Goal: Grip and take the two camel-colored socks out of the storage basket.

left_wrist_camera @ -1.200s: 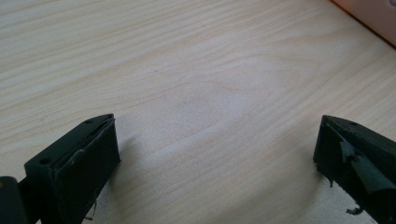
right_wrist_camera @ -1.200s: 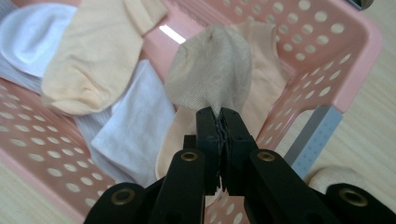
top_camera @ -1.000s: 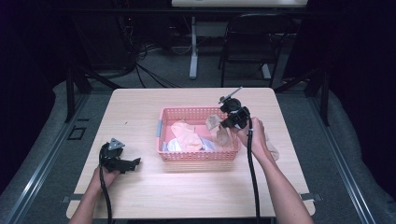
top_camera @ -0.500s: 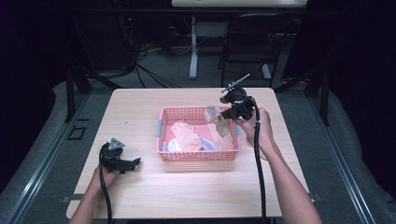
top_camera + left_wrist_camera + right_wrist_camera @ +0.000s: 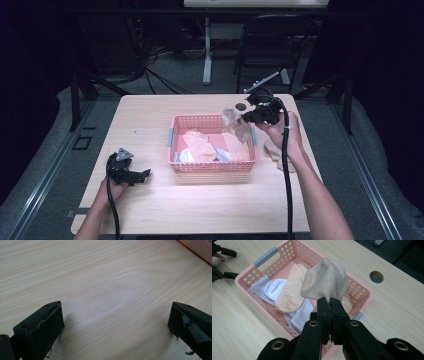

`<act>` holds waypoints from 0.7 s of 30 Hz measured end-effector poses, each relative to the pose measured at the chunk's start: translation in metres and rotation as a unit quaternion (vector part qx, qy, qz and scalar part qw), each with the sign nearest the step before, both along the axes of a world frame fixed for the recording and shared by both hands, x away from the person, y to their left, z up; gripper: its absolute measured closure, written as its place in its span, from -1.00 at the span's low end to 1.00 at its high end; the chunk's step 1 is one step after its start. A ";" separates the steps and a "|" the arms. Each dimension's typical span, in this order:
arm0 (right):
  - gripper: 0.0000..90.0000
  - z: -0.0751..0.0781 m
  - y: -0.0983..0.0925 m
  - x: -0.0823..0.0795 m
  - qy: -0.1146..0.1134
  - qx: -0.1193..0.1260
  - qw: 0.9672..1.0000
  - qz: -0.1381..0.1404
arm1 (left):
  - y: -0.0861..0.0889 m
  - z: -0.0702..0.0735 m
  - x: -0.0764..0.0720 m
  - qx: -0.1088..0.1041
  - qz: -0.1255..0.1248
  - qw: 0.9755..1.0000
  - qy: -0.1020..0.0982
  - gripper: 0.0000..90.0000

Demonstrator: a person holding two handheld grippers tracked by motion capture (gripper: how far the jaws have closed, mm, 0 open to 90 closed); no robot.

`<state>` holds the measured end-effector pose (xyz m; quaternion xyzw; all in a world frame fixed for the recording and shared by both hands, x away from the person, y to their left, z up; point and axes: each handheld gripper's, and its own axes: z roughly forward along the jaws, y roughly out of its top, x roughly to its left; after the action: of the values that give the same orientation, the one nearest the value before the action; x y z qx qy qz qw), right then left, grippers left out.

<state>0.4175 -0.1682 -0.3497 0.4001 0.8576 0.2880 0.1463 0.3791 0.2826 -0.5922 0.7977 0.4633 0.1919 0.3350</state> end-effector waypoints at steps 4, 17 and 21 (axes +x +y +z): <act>0.95 0.007 -0.012 -0.005 -0.006 -0.004 1.000 -0.007 | 0.000 0.000 0.000 0.000 0.000 1.000 0.000 -1.00; 0.96 0.017 -0.078 -0.012 -0.006 -0.011 0.997 -0.070 | 0.000 0.000 0.000 0.000 0.002 1.000 0.000 -1.00; 0.96 0.011 -0.096 -0.011 0.005 -0.021 0.996 -0.089 | 0.000 0.000 0.000 0.001 0.001 1.000 0.000 -1.00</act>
<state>0.4066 -0.2645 -0.3391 0.4733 0.8250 0.2536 0.1760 0.3788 0.2825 -0.5921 0.7973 0.4645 0.1923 0.3340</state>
